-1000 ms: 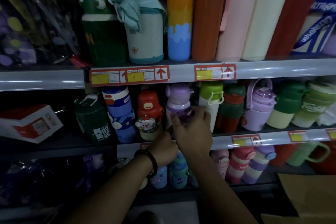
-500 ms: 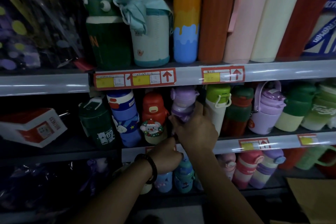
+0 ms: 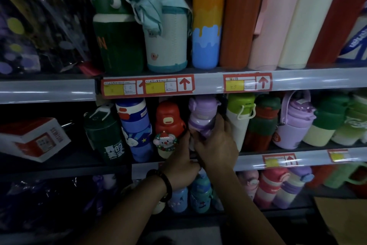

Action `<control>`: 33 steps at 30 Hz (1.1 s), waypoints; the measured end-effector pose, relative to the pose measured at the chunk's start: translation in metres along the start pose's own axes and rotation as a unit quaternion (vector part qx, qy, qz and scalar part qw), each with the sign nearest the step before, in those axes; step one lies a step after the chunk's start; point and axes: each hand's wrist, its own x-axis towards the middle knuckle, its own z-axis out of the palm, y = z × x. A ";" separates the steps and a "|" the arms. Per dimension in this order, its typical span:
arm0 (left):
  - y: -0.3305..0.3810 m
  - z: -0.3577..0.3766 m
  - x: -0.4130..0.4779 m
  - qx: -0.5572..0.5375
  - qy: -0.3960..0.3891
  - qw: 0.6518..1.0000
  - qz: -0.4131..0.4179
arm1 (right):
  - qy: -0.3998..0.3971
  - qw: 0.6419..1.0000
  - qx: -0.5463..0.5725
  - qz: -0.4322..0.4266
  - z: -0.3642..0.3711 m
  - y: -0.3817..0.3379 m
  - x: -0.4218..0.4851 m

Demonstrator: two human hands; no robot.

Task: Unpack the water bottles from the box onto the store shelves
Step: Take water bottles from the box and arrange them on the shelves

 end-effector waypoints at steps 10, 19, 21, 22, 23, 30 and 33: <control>0.009 0.004 -0.001 0.021 0.073 0.996 0.046 | -0.015 0.999 0.039 0.011 -0.004 0.000 -0.008; 0.006 0.007 0.008 0.029 0.082 0.996 0.037 | -0.037 0.995 0.095 -0.021 -0.007 0.012 -0.010; 0.004 0.005 0.010 0.016 0.081 0.996 0.030 | -0.015 0.991 0.129 -0.038 -0.005 0.015 -0.012; 0.004 0.004 0.011 0.015 0.081 0.996 0.030 | 0.000 0.989 0.139 -0.045 -0.005 0.017 -0.013; 0.005 0.003 0.011 0.018 0.080 0.996 0.031 | 0.015 0.988 0.144 -0.049 -0.005 0.018 -0.014; 0.015 0.006 0.012 0.024 0.072 0.994 0.073 | 0.062 0.984 0.159 -0.052 -0.010 0.025 -0.016; 0.012 0.006 0.013 0.038 0.090 0.994 0.058 | 0.088 0.982 0.164 -0.043 -0.010 0.026 -0.018</control>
